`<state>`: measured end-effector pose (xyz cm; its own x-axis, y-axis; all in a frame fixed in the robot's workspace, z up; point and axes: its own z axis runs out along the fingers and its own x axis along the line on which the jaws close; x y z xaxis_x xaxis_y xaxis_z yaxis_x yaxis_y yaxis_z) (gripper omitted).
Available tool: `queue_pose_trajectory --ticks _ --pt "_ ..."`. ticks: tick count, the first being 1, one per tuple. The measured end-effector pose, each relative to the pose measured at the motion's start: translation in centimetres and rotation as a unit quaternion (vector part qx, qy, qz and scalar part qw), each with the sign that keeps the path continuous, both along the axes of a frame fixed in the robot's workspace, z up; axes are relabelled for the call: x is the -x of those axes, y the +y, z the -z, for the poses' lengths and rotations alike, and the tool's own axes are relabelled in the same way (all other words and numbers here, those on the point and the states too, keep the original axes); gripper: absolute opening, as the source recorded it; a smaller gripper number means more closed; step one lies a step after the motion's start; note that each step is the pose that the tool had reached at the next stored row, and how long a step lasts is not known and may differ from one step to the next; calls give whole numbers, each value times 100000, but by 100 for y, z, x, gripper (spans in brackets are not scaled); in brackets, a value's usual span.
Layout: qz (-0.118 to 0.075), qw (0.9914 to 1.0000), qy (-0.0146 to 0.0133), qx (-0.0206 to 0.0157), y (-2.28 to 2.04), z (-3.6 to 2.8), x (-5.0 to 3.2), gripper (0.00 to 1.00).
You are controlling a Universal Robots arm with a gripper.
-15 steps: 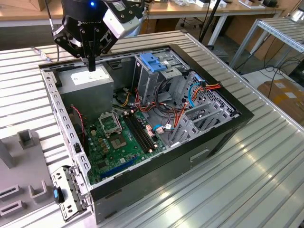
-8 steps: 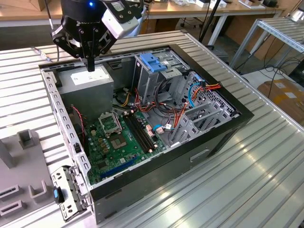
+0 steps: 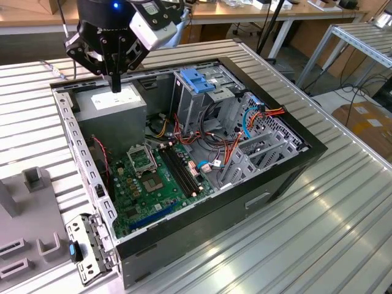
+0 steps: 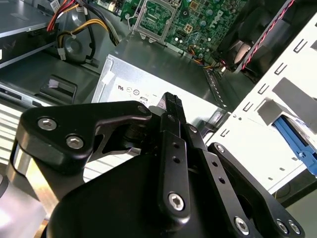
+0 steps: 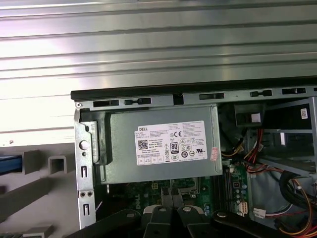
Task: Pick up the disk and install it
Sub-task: 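Reach for the disk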
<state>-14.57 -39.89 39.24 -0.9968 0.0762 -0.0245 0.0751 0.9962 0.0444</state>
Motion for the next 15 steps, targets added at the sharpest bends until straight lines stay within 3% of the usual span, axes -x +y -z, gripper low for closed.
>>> queue_pose_trajectory --ticks 15 --pt "5 100000 0 -3 0 5 33 11"
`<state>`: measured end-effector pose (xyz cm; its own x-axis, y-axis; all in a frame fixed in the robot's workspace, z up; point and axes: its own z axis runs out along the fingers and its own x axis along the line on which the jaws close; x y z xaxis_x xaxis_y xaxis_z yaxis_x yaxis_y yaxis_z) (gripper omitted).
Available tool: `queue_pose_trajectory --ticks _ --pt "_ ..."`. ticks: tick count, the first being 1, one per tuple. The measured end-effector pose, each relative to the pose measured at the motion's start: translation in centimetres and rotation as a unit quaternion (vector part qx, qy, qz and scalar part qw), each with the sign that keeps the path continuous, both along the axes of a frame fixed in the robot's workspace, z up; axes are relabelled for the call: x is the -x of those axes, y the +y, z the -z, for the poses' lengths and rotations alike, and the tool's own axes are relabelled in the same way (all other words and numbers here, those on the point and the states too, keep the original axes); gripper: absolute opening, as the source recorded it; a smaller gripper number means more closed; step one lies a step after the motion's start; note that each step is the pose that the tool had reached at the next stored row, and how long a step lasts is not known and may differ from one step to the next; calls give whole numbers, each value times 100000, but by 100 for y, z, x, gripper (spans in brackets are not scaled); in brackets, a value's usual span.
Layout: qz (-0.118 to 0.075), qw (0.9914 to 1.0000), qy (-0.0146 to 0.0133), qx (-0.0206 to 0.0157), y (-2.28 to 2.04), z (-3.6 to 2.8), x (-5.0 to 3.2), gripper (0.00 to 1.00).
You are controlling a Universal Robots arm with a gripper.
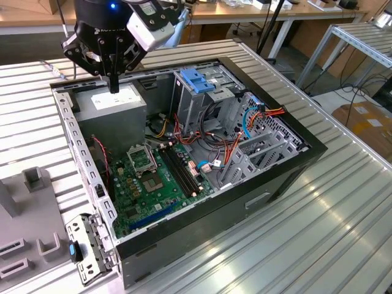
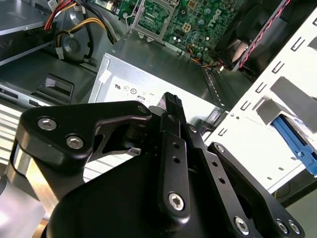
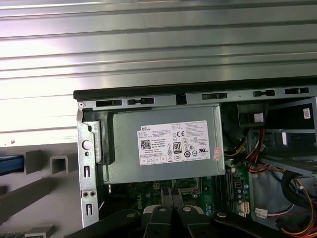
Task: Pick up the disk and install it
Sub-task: 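Reach for the disk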
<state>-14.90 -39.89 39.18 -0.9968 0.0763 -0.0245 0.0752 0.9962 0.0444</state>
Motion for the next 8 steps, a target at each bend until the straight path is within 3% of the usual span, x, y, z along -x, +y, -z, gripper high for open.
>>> queue_pose_trajectory --ticks 8 --pt "-2 100000 1 4 0 4 44 11"
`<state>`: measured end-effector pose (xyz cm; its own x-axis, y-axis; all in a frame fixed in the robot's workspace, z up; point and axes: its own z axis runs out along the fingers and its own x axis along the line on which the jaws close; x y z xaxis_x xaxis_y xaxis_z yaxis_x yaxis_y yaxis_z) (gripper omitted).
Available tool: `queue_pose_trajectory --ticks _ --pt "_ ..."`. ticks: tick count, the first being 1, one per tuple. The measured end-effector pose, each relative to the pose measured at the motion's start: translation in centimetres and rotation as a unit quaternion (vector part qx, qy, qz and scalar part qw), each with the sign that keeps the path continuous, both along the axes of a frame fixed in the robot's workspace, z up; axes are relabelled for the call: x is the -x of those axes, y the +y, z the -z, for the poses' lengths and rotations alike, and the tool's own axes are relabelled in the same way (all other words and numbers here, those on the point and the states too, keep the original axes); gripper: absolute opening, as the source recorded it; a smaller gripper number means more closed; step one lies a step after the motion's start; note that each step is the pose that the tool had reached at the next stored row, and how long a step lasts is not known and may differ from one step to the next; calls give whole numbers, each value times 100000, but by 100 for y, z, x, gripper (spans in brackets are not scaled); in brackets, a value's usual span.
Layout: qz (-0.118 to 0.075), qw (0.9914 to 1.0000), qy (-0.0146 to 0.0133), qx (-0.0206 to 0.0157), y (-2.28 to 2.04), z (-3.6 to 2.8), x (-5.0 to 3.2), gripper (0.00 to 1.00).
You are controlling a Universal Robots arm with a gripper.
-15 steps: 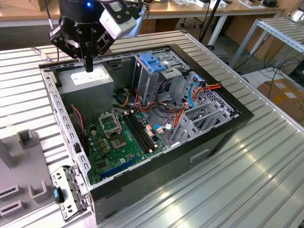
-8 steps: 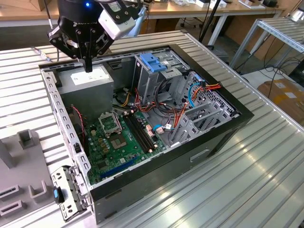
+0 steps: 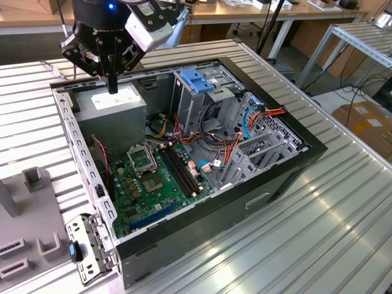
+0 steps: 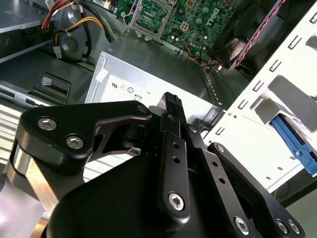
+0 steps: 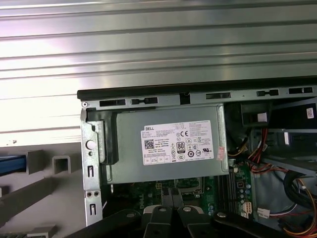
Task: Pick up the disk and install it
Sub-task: 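Reach for the disk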
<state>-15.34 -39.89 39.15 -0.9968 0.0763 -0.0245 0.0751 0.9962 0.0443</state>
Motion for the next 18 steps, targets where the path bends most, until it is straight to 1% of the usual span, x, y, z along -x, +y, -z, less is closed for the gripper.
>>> queue_pose_trajectory --ticks 4,18 --pt "-3 100000 -5 -7 0 2 49 11" --pt "-4 100000 21 -3 0 2 128 11"
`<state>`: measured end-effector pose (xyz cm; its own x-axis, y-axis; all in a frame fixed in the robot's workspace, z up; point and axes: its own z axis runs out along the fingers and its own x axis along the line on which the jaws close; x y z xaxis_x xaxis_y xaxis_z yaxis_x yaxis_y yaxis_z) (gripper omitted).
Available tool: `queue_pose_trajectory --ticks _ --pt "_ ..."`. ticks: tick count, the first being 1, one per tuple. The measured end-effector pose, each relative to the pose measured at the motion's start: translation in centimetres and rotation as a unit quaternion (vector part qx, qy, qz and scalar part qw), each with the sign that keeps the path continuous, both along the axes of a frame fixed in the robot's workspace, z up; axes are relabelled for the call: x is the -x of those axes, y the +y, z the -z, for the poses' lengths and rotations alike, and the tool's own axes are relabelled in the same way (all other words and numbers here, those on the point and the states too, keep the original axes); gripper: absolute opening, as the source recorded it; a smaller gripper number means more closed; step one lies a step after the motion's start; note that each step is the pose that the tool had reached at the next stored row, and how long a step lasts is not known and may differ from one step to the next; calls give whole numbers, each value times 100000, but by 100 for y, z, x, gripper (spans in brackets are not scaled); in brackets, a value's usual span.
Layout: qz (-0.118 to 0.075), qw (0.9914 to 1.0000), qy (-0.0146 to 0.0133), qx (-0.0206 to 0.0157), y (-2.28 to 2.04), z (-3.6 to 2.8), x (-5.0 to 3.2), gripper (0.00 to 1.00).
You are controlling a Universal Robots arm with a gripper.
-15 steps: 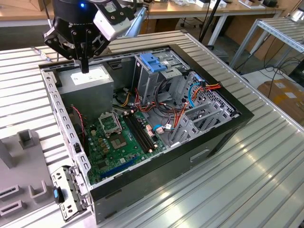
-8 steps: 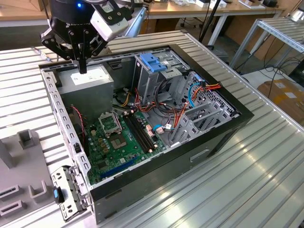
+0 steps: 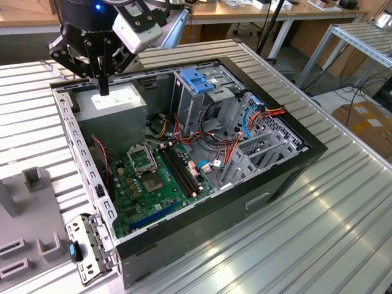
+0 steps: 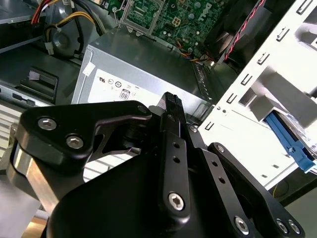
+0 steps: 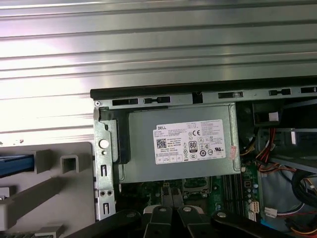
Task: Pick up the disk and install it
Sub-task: 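Reach for the disk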
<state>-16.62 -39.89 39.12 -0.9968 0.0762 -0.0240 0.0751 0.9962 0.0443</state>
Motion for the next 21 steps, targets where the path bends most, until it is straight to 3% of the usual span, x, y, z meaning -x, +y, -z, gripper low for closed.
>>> queue_pose_trajectory --ticks 21 --pt "0 100000 64 2 0 1 108 11"
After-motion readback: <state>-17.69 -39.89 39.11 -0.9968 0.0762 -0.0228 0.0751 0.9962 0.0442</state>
